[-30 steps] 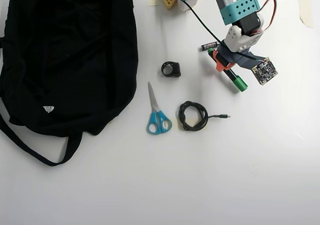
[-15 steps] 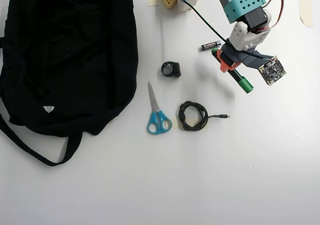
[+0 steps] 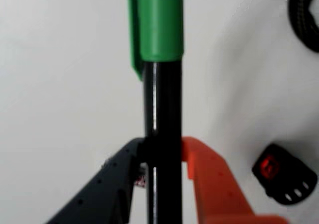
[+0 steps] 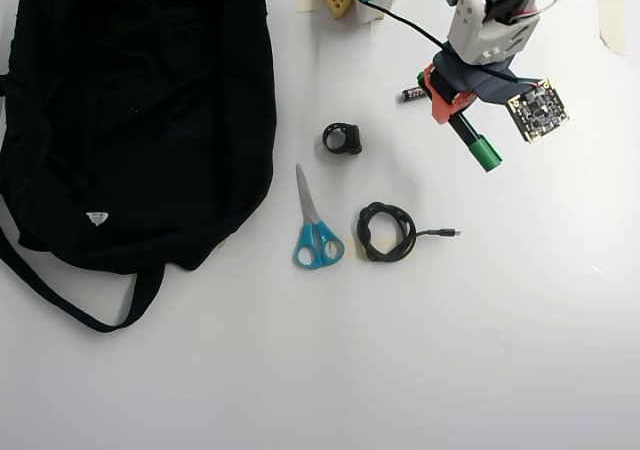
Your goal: Put the green marker into the black bag
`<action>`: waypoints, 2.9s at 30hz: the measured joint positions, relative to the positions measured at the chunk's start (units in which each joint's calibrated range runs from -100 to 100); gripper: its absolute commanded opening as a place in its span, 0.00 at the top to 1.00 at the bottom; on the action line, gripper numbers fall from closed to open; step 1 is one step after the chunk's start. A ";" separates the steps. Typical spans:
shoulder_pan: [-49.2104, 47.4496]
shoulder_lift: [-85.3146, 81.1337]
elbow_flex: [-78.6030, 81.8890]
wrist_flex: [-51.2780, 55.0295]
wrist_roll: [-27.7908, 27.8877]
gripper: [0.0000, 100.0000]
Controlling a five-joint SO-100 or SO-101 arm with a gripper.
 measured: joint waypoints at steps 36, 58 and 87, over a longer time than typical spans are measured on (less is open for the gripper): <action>27.48 -19.76 -1.02 13.83 0.05 0.98; 54.74 -19.84 -2.44 4.89 -5.32 0.98; 69.95 1.08 -7.70 -3.78 -9.91 0.81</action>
